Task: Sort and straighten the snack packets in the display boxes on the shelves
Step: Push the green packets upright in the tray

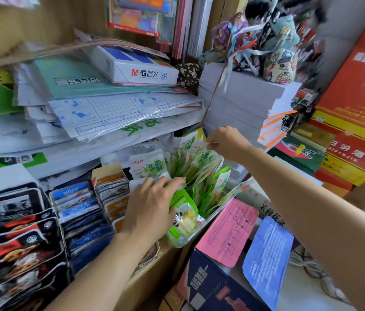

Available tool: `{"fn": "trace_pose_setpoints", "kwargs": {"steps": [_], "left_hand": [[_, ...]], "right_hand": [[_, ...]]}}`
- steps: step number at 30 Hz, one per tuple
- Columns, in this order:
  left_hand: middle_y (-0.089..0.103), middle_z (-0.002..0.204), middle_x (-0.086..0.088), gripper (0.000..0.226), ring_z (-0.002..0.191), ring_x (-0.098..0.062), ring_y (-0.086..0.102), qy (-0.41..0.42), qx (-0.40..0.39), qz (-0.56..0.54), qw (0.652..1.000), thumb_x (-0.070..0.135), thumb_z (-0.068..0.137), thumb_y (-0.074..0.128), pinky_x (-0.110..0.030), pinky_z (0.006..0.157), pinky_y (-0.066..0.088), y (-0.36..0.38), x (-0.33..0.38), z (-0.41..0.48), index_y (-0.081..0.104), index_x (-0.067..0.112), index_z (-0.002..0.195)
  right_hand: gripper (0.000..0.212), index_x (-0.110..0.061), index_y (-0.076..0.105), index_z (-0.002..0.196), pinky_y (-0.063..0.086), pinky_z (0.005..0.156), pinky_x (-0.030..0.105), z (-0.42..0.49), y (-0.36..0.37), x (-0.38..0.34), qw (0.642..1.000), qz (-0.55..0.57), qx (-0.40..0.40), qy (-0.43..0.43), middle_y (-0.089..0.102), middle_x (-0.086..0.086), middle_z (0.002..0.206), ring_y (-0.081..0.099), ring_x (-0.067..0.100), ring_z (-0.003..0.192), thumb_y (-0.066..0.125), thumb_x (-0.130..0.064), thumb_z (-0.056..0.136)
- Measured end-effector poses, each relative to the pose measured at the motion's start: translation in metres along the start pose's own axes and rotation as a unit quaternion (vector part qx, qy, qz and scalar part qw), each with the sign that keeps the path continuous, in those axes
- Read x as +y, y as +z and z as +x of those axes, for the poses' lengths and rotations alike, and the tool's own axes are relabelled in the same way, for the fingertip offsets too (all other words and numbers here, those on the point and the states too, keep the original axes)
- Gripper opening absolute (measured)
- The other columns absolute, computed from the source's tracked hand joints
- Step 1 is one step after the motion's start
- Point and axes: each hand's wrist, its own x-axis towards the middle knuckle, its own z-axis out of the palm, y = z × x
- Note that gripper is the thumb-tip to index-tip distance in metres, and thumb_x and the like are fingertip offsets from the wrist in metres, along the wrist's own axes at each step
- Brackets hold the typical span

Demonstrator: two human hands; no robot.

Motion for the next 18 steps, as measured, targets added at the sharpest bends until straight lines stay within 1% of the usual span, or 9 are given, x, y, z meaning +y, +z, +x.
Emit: {"fn": "trace_pose_setpoints", "kwargs": {"steps": [2, 5, 7, 9, 11, 13, 16, 18], "left_hand": [[0.069, 0.105, 0.015, 0.073, 0.087, -0.017, 0.063, 0.000, 0.008, -0.003, 1.000, 0.026, 0.063, 0.092, -0.030, 0.068, 0.050, 0.002, -0.001, 0.000, 0.058, 0.035, 0.126], [0.069, 0.103, 0.016, 0.073, 0.085, -0.017, 0.063, 0.004, 0.018, -0.004, 1.000, 0.026, 0.061, 0.093, -0.028, 0.067, 0.048, 0.004, -0.003, 0.001, 0.059, 0.035, 0.125], [0.069, 0.101, 0.015, 0.073, 0.084, -0.017, 0.063, 0.005, 0.020, -0.004, 1.000, 0.026, 0.061, 0.094, -0.028, 0.066, 0.048, 0.004, -0.003, 0.001, 0.059, 0.034, 0.125], [0.069, 0.102, 0.015, 0.072, 0.084, -0.017, 0.062, 0.005, 0.018, -0.003, 1.000, 0.027, 0.062, 0.093, -0.028, 0.066, 0.049, 0.004, -0.004, 0.001, 0.059, 0.034, 0.125], [0.069, 0.103, 0.015, 0.072, 0.085, -0.016, 0.062, 0.005, 0.016, -0.004, 1.000, 0.027, 0.063, 0.093, -0.028, 0.067, 0.050, 0.004, -0.004, 0.001, 0.059, 0.034, 0.126], [0.069, 0.103, 0.014, 0.071, 0.086, -0.016, 0.062, 0.005, 0.014, -0.004, 1.000, 0.028, 0.064, 0.092, -0.028, 0.068, 0.049, 0.004, -0.004, 0.001, 0.059, 0.034, 0.127], [0.069, 0.104, 0.014, 0.072, 0.087, -0.016, 0.061, 0.004, 0.006, 0.000, 1.000, 0.029, 0.066, 0.091, -0.028, 0.069, 0.049, 0.003, -0.004, 0.003, 0.058, 0.036, 0.129], [0.069, 0.104, 0.013, 0.072, 0.087, -0.017, 0.061, 0.004, 0.004, 0.002, 1.000, 0.030, 0.065, 0.091, -0.028, 0.069, 0.049, 0.004, -0.004, 0.003, 0.058, 0.036, 0.129]], "right_hand": [[0.012, -0.001, 0.069, 0.088, 0.050, 0.070, 0.036, 0.001, -0.002, 0.012, 0.999, -0.017, 0.022, -0.016, 0.072, 0.015, 0.085, 0.064, 0.039, 0.088, 0.061, -0.007, 0.093], [0.013, 0.000, 0.072, 0.093, 0.053, 0.077, 0.038, 0.000, -0.001, 0.021, 0.998, -0.027, 0.033, -0.055, 0.072, 0.012, 0.084, 0.064, 0.036, 0.083, 0.061, -0.005, 0.095], [0.014, -0.002, 0.074, 0.099, 0.053, 0.080, 0.041, -0.002, 0.006, 0.019, 0.996, -0.044, 0.004, -0.078, 0.072, 0.013, 0.086, 0.065, 0.034, 0.084, 0.061, -0.007, 0.096], [0.018, -0.006, 0.075, 0.107, 0.052, 0.085, 0.044, -0.005, 0.011, 0.018, 0.996, -0.042, -0.029, -0.071, 0.074, 0.014, 0.095, 0.067, 0.034, 0.091, 0.062, -0.010, 0.096], [0.022, -0.011, 0.074, 0.116, 0.052, 0.088, 0.041, -0.007, 0.011, 0.020, 0.998, -0.014, -0.045, -0.050, 0.075, 0.012, 0.103, 0.066, 0.032, 0.097, 0.064, -0.015, 0.097], [0.023, -0.013, 0.075, 0.115, 0.051, 0.091, 0.037, -0.011, 0.010, 0.023, 0.999, 0.027, -0.042, -0.014, 0.074, 0.009, 0.107, 0.065, 0.029, 0.100, 0.069, -0.018, 0.093], [0.024, -0.012, 0.077, 0.108, 0.054, 0.094, 0.037, -0.017, 0.006, 0.026, 0.993, 0.117, -0.019, 0.029, 0.075, 0.006, 0.105, 0.068, 0.023, 0.096, 0.079, -0.012, 0.084], [0.027, -0.009, 0.077, 0.108, 0.055, 0.095, 0.035, -0.023, 0.001, 0.026, 0.980, 0.193, -0.006, 0.039, 0.075, 0.006, 0.105, 0.069, 0.018, 0.093, 0.080, -0.006, 0.081]]}}
